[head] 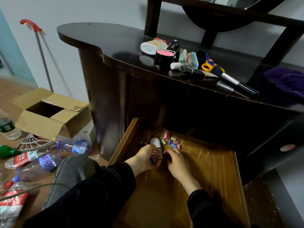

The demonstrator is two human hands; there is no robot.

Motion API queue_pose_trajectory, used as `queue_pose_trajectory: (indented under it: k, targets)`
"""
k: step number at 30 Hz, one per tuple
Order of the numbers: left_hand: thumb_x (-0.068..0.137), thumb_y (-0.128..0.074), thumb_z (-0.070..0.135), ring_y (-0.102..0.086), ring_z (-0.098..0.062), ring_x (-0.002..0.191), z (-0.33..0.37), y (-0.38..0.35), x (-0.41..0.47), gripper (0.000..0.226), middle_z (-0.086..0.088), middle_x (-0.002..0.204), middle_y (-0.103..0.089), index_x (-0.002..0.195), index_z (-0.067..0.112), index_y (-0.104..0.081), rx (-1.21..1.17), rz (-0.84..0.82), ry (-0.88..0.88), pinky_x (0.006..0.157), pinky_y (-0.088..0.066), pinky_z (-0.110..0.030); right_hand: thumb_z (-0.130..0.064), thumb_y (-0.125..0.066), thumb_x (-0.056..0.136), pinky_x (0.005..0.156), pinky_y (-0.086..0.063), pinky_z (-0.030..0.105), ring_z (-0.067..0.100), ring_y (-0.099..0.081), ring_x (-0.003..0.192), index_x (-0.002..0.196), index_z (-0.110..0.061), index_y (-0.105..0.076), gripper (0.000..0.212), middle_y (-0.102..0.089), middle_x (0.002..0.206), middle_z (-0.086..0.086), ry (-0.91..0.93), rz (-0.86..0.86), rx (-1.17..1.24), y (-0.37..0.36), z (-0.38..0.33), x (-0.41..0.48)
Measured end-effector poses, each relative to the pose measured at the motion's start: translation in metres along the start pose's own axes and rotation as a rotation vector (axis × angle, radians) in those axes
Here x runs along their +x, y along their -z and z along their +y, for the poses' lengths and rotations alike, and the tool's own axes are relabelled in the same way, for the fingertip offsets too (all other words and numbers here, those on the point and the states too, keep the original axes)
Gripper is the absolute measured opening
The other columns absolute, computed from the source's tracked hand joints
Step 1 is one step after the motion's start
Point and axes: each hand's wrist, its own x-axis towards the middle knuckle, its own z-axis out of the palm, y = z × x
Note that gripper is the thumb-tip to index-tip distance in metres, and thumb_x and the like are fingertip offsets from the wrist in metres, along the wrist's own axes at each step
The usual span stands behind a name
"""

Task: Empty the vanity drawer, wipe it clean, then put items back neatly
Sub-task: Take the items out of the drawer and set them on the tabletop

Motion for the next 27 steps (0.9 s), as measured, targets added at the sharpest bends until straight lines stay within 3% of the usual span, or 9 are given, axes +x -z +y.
queue_pose_trajectory:
  k: [3,5,9,14,15,18,21,24,27]
  targets:
    - [0.1,-0.045,0.016,-0.054,-0.025,0.071,-0.001,-0.001,-0.004,0.023,-0.017,0.091,-0.06,0.088,0.004,-0.06,-0.002,-0.004,0.003,0.059,-0.045,-0.03,-0.013,-0.059,0.099,0.075,-0.054,0.023,0.014,-0.063,0.106,0.127,-0.025,-0.061,0.031,-0.058,0.131,-0.009,-0.027,0.067,-0.038,0.006,-0.001,-0.006]
    - [0.1,-0.046,0.015,-0.054,-0.026,0.072,-0.001,0.0,-0.006,0.02,-0.019,0.1,-0.059,0.09,0.003,-0.059,-0.005,0.004,0.001,0.06,-0.046,-0.031,-0.017,-0.061,0.1,0.08,-0.057,0.027,0.013,-0.066,0.101,0.116,-0.023,-0.069,0.019,-0.069,0.115,-0.007,-0.104,0.098,0.007,0.015,-0.002,-0.012]
    - [0.099,-0.048,0.014,-0.056,-0.03,0.081,-0.003,0.003,-0.008,0.02,-0.021,0.108,-0.057,0.091,0.0,-0.06,-0.022,-0.018,0.007,0.063,-0.049,-0.036,-0.009,-0.065,0.096,0.067,-0.06,0.023,0.01,-0.069,0.082,0.091,-0.02,-0.07,0.013,-0.071,0.098,-0.001,-0.223,0.141,0.415,0.033,-0.005,-0.02]
    - [0.102,-0.047,0.019,-0.059,-0.035,0.107,-0.005,0.003,-0.005,0.024,-0.021,0.113,-0.055,0.109,-0.002,-0.058,-0.059,-0.041,0.026,0.065,-0.054,-0.042,-0.011,-0.073,0.09,0.053,-0.049,0.019,0.006,-0.063,0.059,0.091,-0.019,-0.074,0.008,-0.073,0.084,0.002,-0.215,0.13,0.849,0.048,-0.028,-0.028]
    - [0.103,-0.048,0.017,-0.062,-0.03,0.104,-0.005,0.005,-0.004,0.023,-0.02,0.112,-0.055,0.11,-0.003,-0.056,-0.072,-0.053,0.001,0.065,-0.056,-0.04,-0.012,-0.074,0.09,0.052,-0.047,0.02,0.006,-0.062,0.059,0.091,-0.02,-0.075,0.008,-0.074,0.083,0.001,-0.191,0.1,0.868,0.047,-0.034,-0.029]
    - [0.103,-0.045,0.003,-0.069,-0.001,0.07,0.003,0.01,0.001,0.007,-0.007,0.094,-0.054,0.104,0.003,-0.053,-0.335,-0.155,0.135,0.058,-0.054,-0.018,-0.013,-0.074,0.089,0.049,-0.044,0.022,0.009,-0.062,0.059,0.092,-0.02,-0.075,0.008,-0.073,0.08,0.0,-0.121,-0.004,0.864,0.044,-0.047,-0.032]
    - [0.105,-0.043,0.022,-0.062,-0.025,0.082,-0.004,0.007,-0.001,0.025,-0.016,0.098,-0.057,0.095,0.003,-0.056,-0.098,-0.1,0.029,0.058,-0.052,-0.033,-0.016,-0.071,0.092,0.049,-0.045,0.021,0.009,-0.064,0.059,0.094,-0.023,-0.074,0.008,-0.075,0.082,-0.004,-0.096,-0.006,0.857,0.044,-0.047,-0.031]
    - [0.103,-0.039,0.03,-0.049,-0.018,0.061,-0.003,0.007,0.0,0.032,-0.012,0.084,-0.058,0.094,0.005,-0.059,-0.001,-0.099,0.063,0.047,-0.038,-0.024,-0.016,-0.064,0.097,0.051,-0.047,0.019,0.009,-0.062,0.06,0.099,-0.022,-0.073,0.011,-0.075,0.086,-0.003,-0.216,0.139,0.847,0.04,-0.032,-0.027]
    - [0.101,-0.04,0.025,-0.043,-0.013,0.05,-0.002,0.009,-0.002,0.025,-0.008,0.073,-0.057,0.097,0.006,-0.057,0.036,-0.093,0.068,0.038,-0.03,-0.019,-0.015,-0.06,0.099,0.064,-0.056,0.025,0.013,-0.067,0.08,0.117,-0.02,-0.067,0.02,-0.067,0.113,-0.005,-0.378,0.252,0.704,0.036,-0.009,-0.018]
